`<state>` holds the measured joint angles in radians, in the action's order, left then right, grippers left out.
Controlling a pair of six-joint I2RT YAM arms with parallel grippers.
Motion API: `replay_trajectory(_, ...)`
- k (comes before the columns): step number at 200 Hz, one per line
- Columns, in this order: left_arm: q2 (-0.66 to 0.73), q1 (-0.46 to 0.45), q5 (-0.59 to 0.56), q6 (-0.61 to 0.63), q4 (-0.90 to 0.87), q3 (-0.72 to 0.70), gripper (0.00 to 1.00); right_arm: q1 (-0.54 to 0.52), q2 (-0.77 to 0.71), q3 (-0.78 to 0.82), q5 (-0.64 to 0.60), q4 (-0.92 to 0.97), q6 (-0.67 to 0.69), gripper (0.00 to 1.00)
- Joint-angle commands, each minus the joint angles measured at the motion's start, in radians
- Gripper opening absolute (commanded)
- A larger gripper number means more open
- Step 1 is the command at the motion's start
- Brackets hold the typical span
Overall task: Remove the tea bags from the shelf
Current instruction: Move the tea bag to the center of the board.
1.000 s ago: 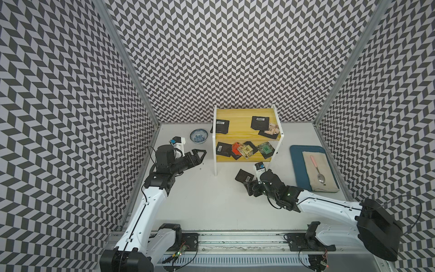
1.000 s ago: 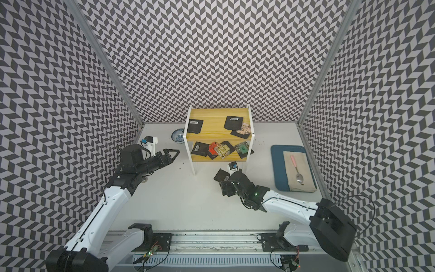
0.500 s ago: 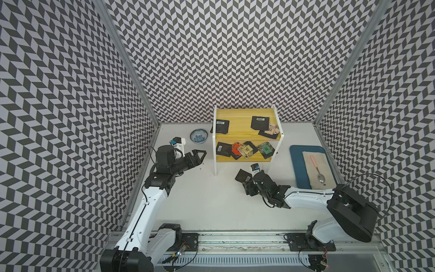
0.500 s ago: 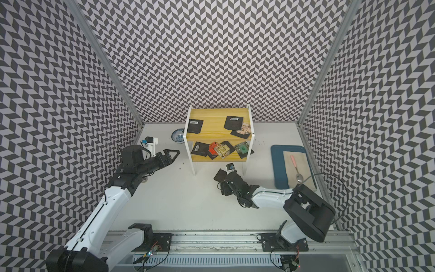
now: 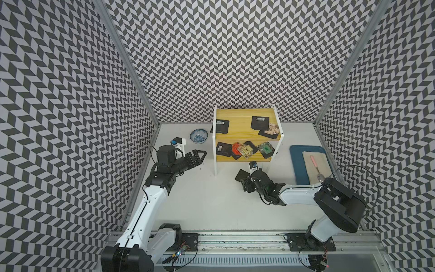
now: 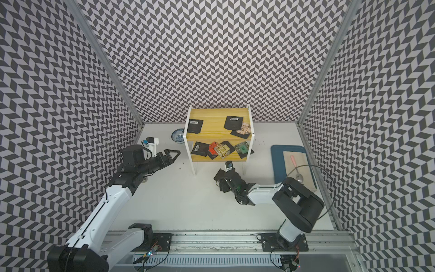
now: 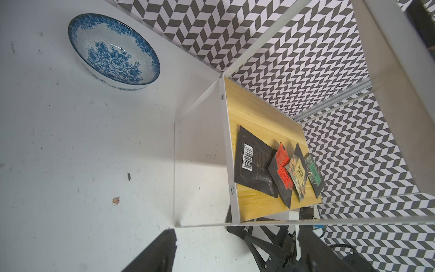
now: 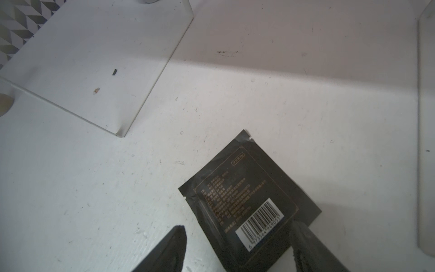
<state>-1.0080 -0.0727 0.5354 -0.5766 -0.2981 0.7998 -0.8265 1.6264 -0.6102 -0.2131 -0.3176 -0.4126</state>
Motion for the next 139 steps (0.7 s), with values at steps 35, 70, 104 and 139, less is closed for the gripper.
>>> replay_trajectory(35,-0.005,-0.007,-0.008,0.014,0.017,-0.012,0.85,0.018,0.105,-0.044,-0.023,-0.113,-0.031,0.66)
replay_trajectory(70,0.000,-0.005,-0.017,0.020,0.013,-0.020,0.85,0.017,0.111,-0.028,0.014,-0.100,-0.033,0.61)
replay_trajectory(104,0.001,-0.005,-0.018,0.018,0.020,-0.030,0.85,-0.039,0.063,0.022,0.061,-0.070,-0.021,0.60)
replay_trajectory(139,0.000,-0.005,-0.018,0.006,0.037,-0.044,0.84,-0.129,0.017,0.045,0.070,-0.002,0.001,0.60)
